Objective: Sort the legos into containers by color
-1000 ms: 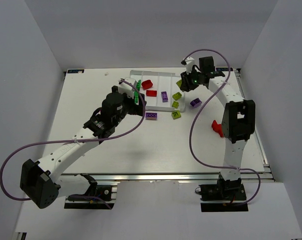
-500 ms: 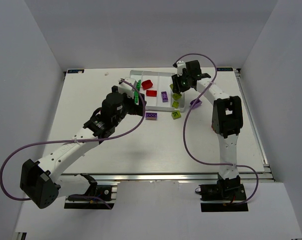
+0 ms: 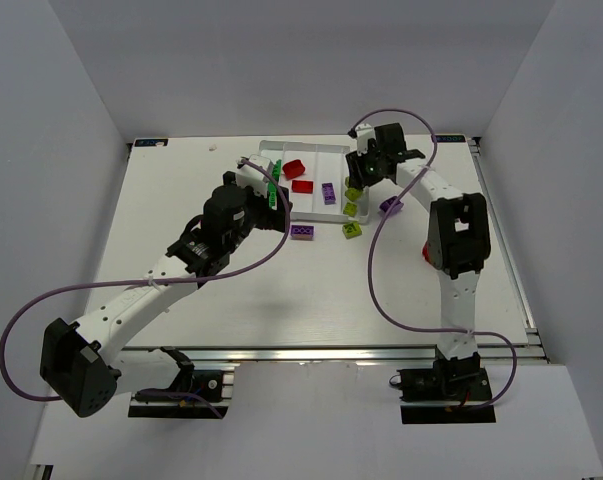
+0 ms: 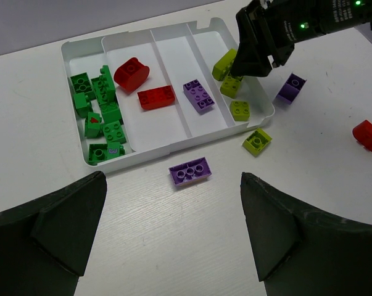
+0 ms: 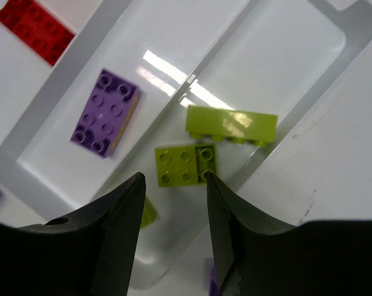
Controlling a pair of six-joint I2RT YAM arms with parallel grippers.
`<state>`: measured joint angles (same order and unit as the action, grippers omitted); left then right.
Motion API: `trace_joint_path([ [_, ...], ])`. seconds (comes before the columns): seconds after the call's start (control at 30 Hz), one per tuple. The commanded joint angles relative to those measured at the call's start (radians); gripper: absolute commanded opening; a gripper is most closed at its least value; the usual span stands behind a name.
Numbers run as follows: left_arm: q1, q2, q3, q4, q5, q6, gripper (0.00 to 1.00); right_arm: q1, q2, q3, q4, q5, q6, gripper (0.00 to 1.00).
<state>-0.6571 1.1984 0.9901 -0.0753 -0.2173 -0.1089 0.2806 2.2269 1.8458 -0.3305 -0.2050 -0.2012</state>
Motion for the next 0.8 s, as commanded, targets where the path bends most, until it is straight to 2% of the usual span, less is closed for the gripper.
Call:
trace_joint_path([
  [0.0, 0.004, -0.036, -0.004, -0.001, 0.009, 0.009, 0.98, -0.001, -0.163, -0.060, -0.005, -0.167, -0.149, 0.50],
  [0.03, 0.004, -0.037, -0.002, -0.001, 0.010, 0.009, 0.98, -0.001, -0.197, -0.126, -0.024, -0.236, -0.293, 0.49],
  [0.07, 0.004, -0.036, -0.002, -0.001, 0.012, 0.009, 0.98, 0.003, -0.260, -0.164, -0.039, -0.357, -0.367, 0.50],
  [0.1, 0.004, -0.040, -0.002, 0.000, 0.013, 0.009, 0.98, 0.008, -0.286, -0.199, -0.065, -0.408, -0.450, 0.52],
  [0.13, 0.004, -0.042, -0.002, 0.000, 0.015, 0.009, 0.98, 0.015, -0.312, -0.230, -0.143, -0.447, -0.531, 0.53],
  [0.17, 0.005, -0.042, -0.002, 0.002, 0.018, 0.008, 0.98, 0.038, -0.349, -0.281, -0.197, -0.462, -0.688, 0.54],
  [0.23, 0.004, -0.043, -0.002, 0.003, 0.021, 0.008, 0.98, 0.058, -0.390, -0.353, -0.213, -0.439, -0.760, 0.58],
  [0.27, 0.004, -0.043, -0.001, 0.002, 0.024, 0.006, 0.98, 0.068, -0.427, -0.431, -0.208, -0.444, -0.815, 0.70],
  [0.37, 0.004, -0.045, -0.002, 0.002, 0.026, 0.006, 0.98, 0.087, -0.486, -0.552, -0.185, -0.455, -0.907, 0.89],
  [0.47, 0.004, -0.045, -0.002, 0.003, 0.029, 0.006, 0.98, 0.094, -0.533, -0.626, -0.176, -0.455, -1.027, 0.90],
  [0.77, 0.004, -0.053, -0.004, 0.005, 0.033, 0.005, 0.98, 0.092, -0.555, -0.749, 0.001, -0.326, -1.123, 0.90],
])
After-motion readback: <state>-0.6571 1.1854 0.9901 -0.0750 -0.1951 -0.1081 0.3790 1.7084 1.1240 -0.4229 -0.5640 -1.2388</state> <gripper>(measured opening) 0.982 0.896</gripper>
